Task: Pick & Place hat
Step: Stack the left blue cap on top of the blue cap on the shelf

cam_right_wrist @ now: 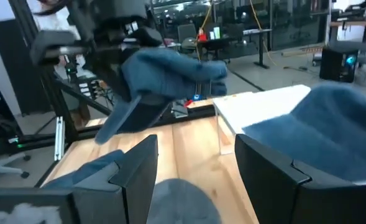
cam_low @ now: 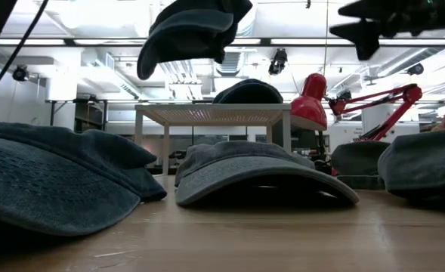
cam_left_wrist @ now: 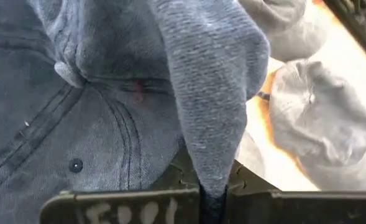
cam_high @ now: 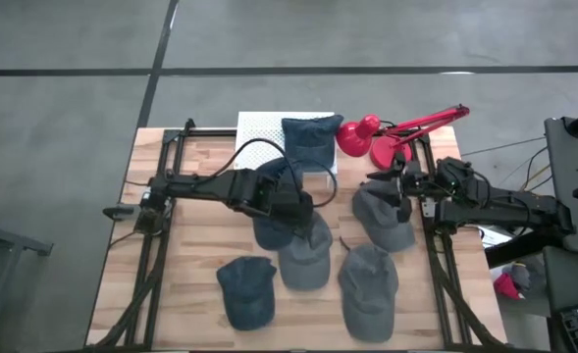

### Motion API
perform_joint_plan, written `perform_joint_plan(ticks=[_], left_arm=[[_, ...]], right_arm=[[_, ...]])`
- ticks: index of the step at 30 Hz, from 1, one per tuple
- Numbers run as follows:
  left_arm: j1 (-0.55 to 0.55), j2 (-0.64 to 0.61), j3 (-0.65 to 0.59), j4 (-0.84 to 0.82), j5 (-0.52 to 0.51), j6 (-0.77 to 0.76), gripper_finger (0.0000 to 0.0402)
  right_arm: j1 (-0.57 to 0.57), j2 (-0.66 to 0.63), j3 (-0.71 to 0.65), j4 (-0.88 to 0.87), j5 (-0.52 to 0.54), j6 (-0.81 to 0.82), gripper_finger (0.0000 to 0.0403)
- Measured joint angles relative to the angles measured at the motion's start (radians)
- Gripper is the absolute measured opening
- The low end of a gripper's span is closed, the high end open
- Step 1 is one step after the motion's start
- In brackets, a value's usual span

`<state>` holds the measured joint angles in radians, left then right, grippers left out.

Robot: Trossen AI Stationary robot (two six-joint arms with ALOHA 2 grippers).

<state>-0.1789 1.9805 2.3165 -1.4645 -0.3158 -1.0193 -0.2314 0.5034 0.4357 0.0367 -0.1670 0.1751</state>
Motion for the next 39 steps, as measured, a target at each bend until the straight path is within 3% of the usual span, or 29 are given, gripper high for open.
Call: perform_joint_plan(ticks=[7, 14, 24, 39], left_arm=[[-0.029, 0.001, 0.0, 0.03, 0.001, 0.191, 0.0], [-0.06, 0.001, 0.0, 0.031, -0.006, 0.284, 0.0], [-0.085, 0.001, 0.0, 0.024, -0.019, 0.314, 0.0], [-0.098, 0.0, -0.015, 0.028, -0.027, 0.331, 0.0]], right_arm=[[0.0, 0.199, 0.152, -0.004, -0.088, -0.112, 0.021], [0.006, 0.381, 0.319, -0.058, -0.152, -0.234, 0.021], [0.02, 0.58, 0.568, -0.344, -0.156, -0.427, 0.0212], [0.052, 0.793, 0.804, -0.48, -0.156, -0.57, 0.0264]])
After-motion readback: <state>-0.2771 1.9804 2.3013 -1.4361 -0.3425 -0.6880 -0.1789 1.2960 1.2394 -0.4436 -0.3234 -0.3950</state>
